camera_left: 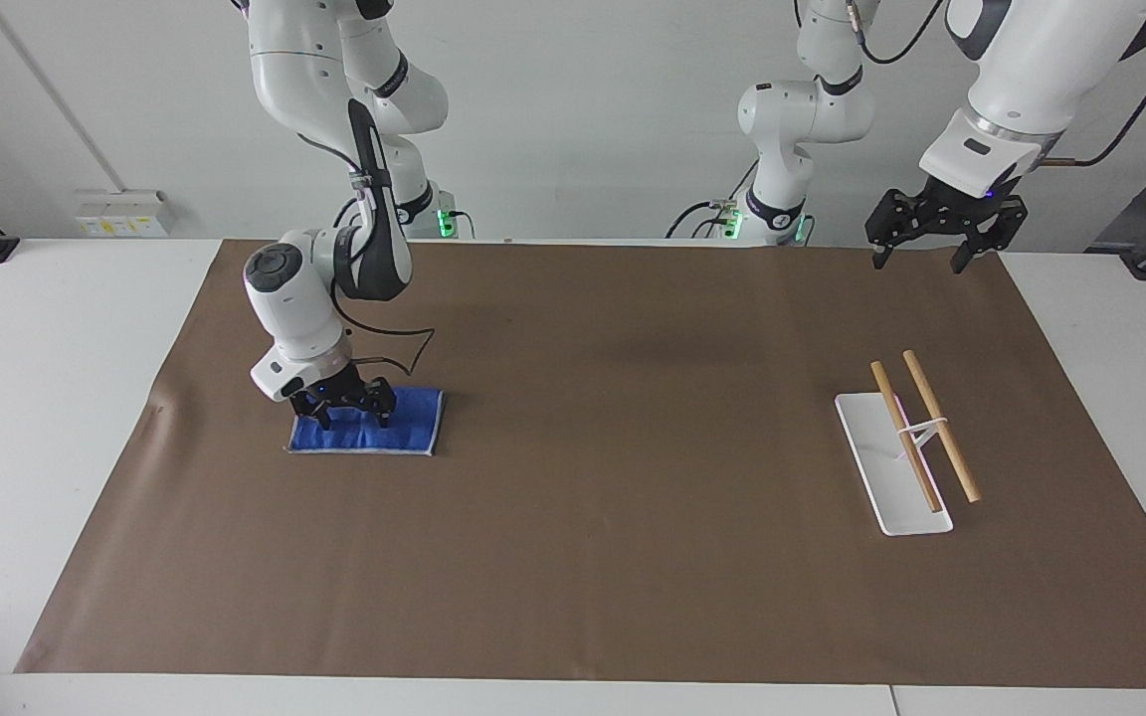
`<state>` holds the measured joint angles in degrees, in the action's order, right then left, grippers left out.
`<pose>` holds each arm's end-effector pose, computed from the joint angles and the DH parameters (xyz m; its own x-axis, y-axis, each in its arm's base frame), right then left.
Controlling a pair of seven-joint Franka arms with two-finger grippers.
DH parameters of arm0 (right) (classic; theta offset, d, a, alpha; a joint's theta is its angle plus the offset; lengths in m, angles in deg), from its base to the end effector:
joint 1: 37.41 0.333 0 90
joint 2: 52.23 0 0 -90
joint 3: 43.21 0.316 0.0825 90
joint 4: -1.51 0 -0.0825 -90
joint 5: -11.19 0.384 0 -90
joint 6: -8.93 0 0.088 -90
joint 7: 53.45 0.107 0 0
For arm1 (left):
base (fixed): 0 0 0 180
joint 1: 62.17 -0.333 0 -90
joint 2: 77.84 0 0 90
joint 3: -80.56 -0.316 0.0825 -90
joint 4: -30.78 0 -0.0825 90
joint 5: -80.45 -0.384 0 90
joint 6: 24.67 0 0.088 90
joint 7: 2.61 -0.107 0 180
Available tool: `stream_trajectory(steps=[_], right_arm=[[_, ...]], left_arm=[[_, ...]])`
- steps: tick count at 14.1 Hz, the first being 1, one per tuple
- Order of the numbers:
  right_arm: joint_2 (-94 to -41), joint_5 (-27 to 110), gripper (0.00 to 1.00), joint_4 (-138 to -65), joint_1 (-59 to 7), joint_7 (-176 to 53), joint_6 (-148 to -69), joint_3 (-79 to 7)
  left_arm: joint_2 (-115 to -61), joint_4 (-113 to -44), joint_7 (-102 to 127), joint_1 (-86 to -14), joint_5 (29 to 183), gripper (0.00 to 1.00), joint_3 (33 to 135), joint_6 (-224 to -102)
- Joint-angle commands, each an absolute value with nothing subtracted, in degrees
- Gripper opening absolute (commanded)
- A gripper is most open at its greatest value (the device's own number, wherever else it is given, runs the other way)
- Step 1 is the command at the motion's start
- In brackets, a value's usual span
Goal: Right arm passes towel to left arm to hang
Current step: 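Reach the right gripper down to the blue towel and grasp its edge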
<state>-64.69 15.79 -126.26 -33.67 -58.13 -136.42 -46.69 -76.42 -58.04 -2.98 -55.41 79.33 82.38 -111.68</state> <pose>0.5550 0.0017 0.2829 0.9955 0.0227 0.0916 0.0256 -0.9992 -0.0309 0.5360 -0.0789 0.6432 0.9880 -0.1545 -0.0069 -0.1547 -0.9878 -0.0203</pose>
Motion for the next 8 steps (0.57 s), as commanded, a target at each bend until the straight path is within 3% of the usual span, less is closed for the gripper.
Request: stream_trajectory(steps=[1, 4, 6, 7, 8], right_arm=[[-64.6, 18.0, 0.86, -127.9, -34.1, -60.8, -139.2, -46.4], [-64.6, 18.0, 0.36, -127.9, -34.0, -60.8, -139.3, -46.3], [-64.6, 18.0, 0.08, -127.9, -34.0, -60.8, -139.3, -46.3], [-64.6, 18.0, 0.00, -127.8, -33.9, -60.7, -139.2, -46.3], [-64.6, 17.9, 0.00, -127.7, -34.0, -60.7, -139.1, -46.3]], left_arm=[[-74.8, -59.6, -2.5, -56.1, 79.5, 1.00, 82.8, -111.3], [-74.8, -59.6, -2.5, -56.0, 79.5, 1.00, 82.8, -111.3], [-74.8, -59.6, -2.5, -56.0, 79.5, 1.00, 82.8, -111.3], [-74.8, -59.6, -2.4, -56.0, 79.5, 1.00, 82.8, -111.3], [-74.8, -59.6, -2.5, -56.1, 79.5, 1.00, 82.8, -111.3]])
